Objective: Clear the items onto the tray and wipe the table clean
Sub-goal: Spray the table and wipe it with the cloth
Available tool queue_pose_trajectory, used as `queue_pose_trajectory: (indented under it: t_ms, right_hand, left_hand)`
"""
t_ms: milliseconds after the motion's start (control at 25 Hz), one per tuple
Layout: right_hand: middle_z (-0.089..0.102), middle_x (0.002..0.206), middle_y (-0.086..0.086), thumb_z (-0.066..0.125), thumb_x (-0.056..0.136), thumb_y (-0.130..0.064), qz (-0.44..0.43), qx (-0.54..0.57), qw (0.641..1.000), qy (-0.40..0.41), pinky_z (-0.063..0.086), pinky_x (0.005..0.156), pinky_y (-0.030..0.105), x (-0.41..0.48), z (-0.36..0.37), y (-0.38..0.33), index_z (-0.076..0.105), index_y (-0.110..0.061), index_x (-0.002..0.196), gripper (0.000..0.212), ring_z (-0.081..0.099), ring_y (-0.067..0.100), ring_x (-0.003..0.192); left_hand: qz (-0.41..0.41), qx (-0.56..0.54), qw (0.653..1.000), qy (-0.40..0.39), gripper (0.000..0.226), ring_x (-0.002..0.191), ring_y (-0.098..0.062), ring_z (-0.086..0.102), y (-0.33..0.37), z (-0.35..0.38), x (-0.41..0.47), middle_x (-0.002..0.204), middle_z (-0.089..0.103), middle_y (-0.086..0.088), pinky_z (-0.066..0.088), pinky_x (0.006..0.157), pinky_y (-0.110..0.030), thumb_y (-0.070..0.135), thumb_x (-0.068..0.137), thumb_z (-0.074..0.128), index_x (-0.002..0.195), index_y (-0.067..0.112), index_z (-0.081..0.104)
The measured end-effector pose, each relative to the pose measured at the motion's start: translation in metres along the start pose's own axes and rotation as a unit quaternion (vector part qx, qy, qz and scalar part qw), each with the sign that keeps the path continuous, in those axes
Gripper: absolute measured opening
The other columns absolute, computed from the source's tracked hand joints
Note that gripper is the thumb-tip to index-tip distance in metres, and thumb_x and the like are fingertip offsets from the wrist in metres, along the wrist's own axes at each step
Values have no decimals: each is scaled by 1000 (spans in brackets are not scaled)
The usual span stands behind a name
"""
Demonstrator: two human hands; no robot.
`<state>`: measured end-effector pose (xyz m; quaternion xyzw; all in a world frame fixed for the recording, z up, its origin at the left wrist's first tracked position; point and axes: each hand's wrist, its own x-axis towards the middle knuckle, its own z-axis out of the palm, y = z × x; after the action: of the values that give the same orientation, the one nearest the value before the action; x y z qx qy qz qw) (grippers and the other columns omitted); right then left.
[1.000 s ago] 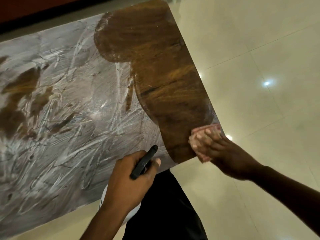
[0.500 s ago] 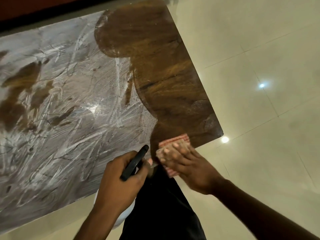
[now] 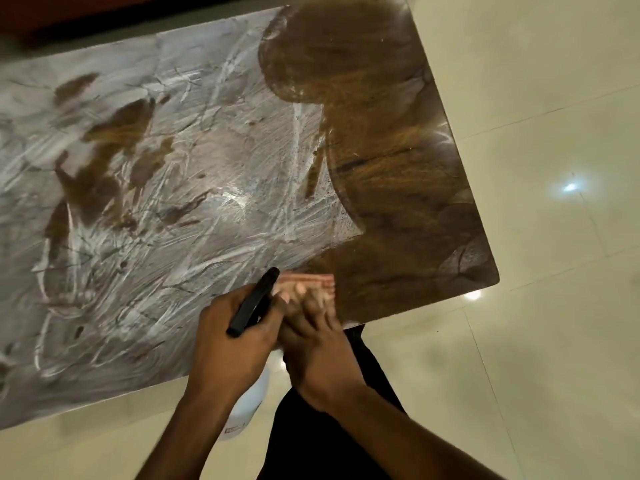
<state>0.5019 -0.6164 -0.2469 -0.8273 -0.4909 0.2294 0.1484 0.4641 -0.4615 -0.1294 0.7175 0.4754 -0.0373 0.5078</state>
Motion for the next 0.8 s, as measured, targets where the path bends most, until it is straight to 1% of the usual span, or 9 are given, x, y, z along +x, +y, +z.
queue_pose_trajectory:
  t_ms: [80,160,280,360,440,520,600,720,800]
  right_hand:
    - [22,179,-8,54,96,-32,-196,-78,975,-70,11,134,59,-10,-9,26,38,-36,163,70,6,28,168]
    - [23,179,-6,51,98,-33,-247,-130,956,-90,17,133,58,-10,-40,84,34,-39,165,69,10,29,168]
    - [28,177,3,45,101,-29,9,-69,997,34,23,128,67,16,-93,161,29,-34,167,68,14,33,167]
    - [22,179,4,39,103,-33,255,34,954,157,13,130,68,56,-104,151,29,-32,168,66,8,35,167]
    - [20,179,6,38,100,-34,375,58,903,201,7,131,67,98,-82,94,29,-30,169,70,8,39,166]
    - [22,178,7,42,98,-32,277,18,947,160,14,129,70,105,-43,29,31,-30,167,70,11,40,165]
    - [23,177,4,49,96,-31,47,-12,998,42,22,127,70,69,-3,-18,35,-32,163,68,4,37,167]
    - [18,180,-6,53,98,-35,-294,-97,945,-101,20,130,63,27,3,6,35,-35,164,69,-2,30,168]
    - [22,179,-6,53,100,-39,-353,-139,915,-139,22,131,58,37,-29,59,34,-37,166,68,8,27,168]
  left_hand:
    - [-10,-12,1000,8,28,38,-11,44,-6,-11,3,47,52,4,41,50,-31,39,94,76,70,30,64]
    - [-20,-38,999,5,35,40,-15,43,-13,-22,5,48,46,-3,40,54,-35,43,93,76,67,23,63]
    - [-21,-59,998,-1,38,45,-29,46,-18,-32,5,57,46,-17,41,56,-39,44,94,76,74,13,66]
    - [-21,-70,997,-5,39,51,-41,48,-19,-36,4,58,46,-21,42,58,-40,43,94,75,78,9,67]
    - [-25,-80,996,3,41,53,-43,49,-19,-40,7,57,45,-21,41,58,-38,43,95,75,77,8,64]
    - [-25,-74,997,16,42,49,-39,47,-19,-43,13,55,44,-18,40,57,-36,42,95,75,73,10,60]
    - [-17,-65,997,29,35,42,-25,47,-16,-45,19,52,48,-9,40,50,-31,40,94,76,73,16,62]
    - [-10,-36,999,29,37,40,-14,42,-14,-49,29,51,48,-5,35,47,-22,48,93,75,71,22,60]
    - [-8,-36,999,29,45,41,-11,36,-13,-52,37,47,41,-1,30,46,-17,48,92,76,62,23,52]
